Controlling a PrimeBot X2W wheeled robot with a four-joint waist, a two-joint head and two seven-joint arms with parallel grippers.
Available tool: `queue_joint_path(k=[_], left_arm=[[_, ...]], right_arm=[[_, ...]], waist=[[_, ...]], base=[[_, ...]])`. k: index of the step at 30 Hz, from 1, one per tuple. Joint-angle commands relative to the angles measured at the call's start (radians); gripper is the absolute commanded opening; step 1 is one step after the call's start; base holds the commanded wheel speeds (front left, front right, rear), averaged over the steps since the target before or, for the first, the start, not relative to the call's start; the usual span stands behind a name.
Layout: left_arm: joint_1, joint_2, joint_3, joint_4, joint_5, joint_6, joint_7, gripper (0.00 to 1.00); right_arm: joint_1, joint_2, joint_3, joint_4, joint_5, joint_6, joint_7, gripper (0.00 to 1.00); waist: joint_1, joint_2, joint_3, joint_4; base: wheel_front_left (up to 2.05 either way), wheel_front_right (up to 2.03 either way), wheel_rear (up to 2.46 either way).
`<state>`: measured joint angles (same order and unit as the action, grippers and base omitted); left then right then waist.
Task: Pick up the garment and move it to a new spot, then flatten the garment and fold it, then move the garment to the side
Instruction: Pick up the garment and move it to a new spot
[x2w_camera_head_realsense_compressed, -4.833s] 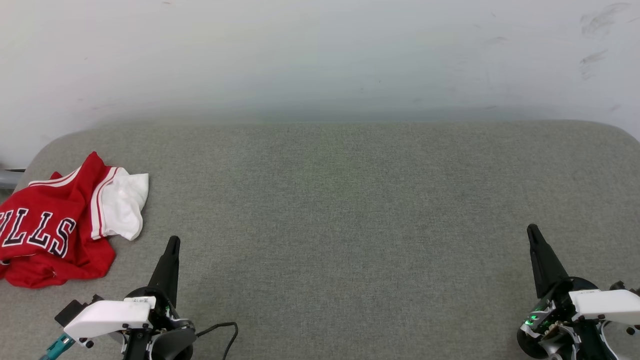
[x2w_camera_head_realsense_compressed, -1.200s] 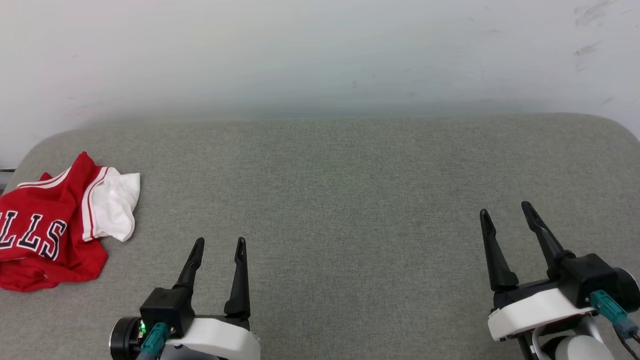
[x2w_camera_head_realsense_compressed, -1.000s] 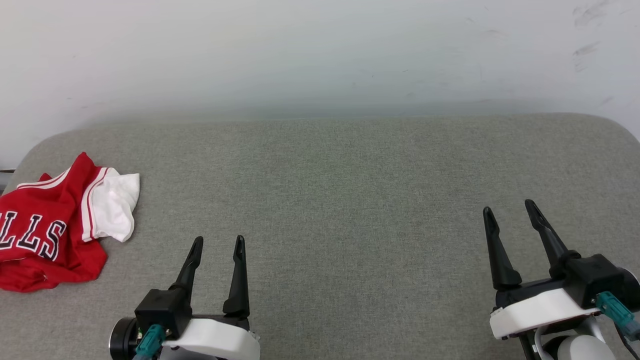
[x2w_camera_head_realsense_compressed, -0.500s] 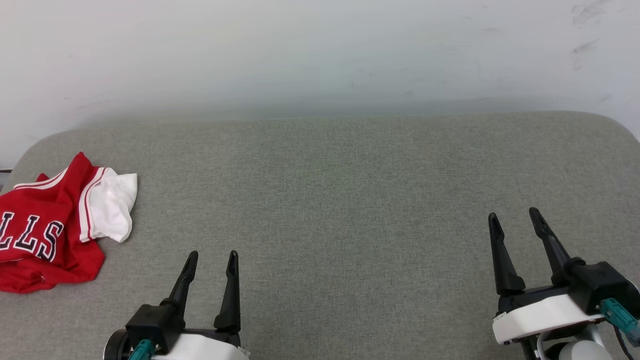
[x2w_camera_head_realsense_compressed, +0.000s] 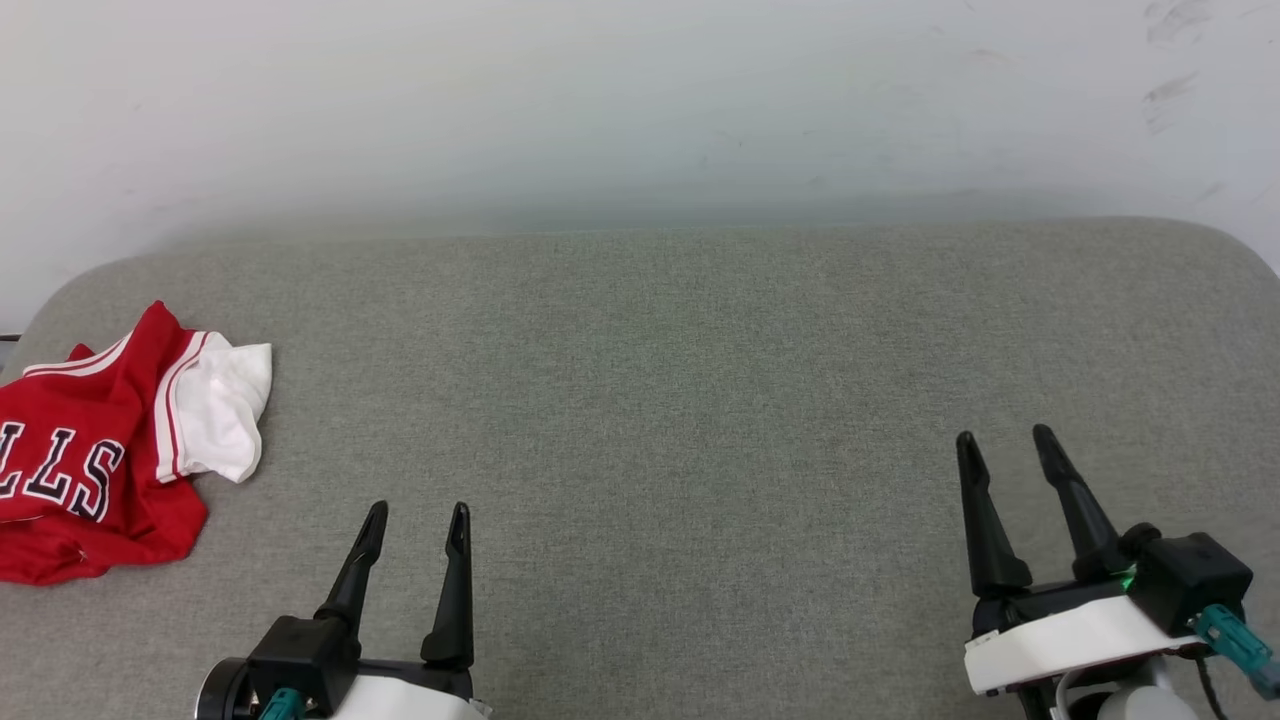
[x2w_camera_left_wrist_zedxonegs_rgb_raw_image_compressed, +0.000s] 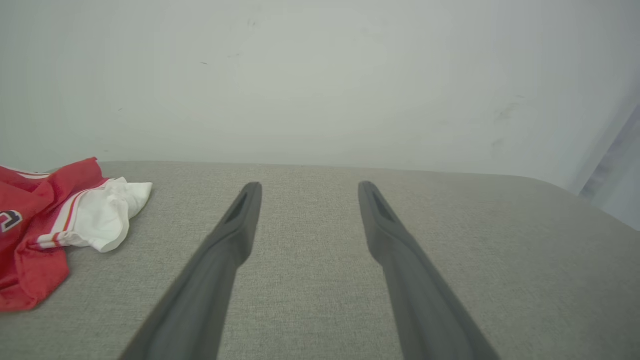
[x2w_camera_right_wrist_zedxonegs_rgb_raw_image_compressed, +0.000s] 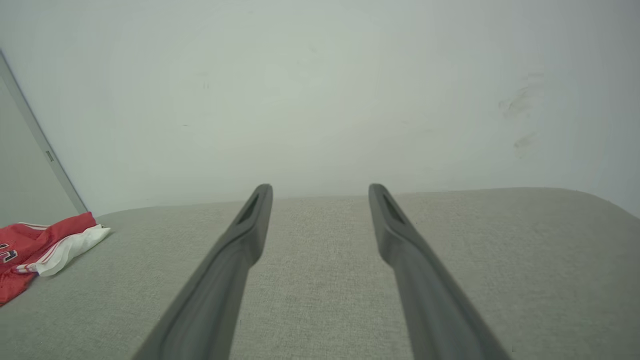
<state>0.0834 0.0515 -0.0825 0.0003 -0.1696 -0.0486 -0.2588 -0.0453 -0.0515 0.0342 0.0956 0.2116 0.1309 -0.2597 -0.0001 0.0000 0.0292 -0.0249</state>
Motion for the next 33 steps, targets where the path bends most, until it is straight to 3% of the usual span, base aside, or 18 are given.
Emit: queue_joint_path(k=[1,9,22,33], left_arm=[[0.010,-0.001,0.001,-0.004,0.016,-0.002,-0.007,1.00],[0.014,-0.001,-0.002,0.019,-0.007,-0.005,-0.007,1.00],[0.009,-0.001,-0.006,0.038,0.004,-0.001,-0.007,1.00],[0.015,-0.001,0.028,0.052,-0.004,0.004,-0.007,1.00]], right_arm=[[0.009,0.002,0.005,0.003,0.002,0.000,-0.006,1.00],[0.006,0.002,0.022,0.032,0.046,0.000,-0.006,1.00],[0.012,0.002,0.010,0.040,-0.014,0.000,-0.006,1.00],[0.030,0.002,0.054,0.043,-0.023,0.000,-0.006,1.00]], waist=[[0.0001,0.0000,0.000,0.000],[0.0001,0.0000,-0.005,0.000],[0.0001,0.0000,-0.009,0.008],[0.0001,0.0000,-0.014,0.114]], base=[[0.00,0.00,0.00],[0.00,0.00,0.00],[0.00,0.00,0.00],[0.00,0.00,0.00]])
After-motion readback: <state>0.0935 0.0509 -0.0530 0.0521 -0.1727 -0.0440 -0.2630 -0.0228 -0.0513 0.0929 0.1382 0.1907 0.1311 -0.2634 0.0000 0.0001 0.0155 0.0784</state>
